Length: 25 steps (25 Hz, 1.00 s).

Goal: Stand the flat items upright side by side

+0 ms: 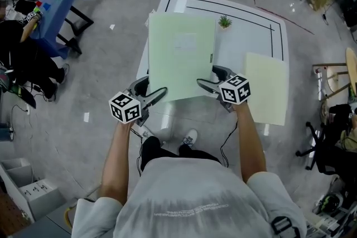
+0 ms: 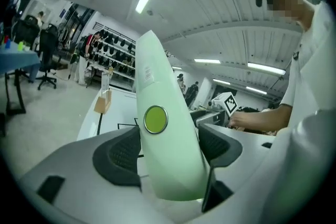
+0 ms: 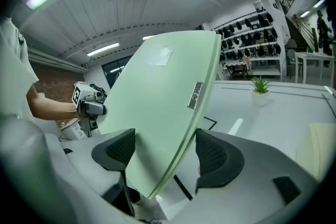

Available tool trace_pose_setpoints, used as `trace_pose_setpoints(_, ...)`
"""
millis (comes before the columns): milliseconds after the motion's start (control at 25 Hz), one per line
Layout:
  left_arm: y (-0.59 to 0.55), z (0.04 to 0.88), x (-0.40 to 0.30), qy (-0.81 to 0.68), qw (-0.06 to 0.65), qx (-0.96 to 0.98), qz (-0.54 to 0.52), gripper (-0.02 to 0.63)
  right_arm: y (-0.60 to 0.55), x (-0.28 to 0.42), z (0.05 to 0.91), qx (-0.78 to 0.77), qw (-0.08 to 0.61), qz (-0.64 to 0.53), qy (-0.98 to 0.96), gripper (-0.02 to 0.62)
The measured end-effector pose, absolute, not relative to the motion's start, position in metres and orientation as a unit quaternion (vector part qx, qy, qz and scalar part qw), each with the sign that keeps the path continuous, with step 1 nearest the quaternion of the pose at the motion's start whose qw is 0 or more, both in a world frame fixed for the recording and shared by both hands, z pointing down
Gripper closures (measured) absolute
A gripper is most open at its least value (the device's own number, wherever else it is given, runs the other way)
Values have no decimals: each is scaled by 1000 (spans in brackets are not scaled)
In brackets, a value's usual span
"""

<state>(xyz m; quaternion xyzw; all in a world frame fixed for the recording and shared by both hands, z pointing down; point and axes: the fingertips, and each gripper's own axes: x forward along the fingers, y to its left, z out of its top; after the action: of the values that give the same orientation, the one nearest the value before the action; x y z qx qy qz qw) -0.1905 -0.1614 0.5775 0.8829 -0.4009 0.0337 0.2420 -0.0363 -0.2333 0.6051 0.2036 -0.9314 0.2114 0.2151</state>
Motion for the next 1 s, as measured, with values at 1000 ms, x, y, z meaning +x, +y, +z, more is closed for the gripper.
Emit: trace_pose_setpoints(1000,-143,616,-168,-415,139,885,155,258,-276,-46,595,220,269,-4,-938,239)
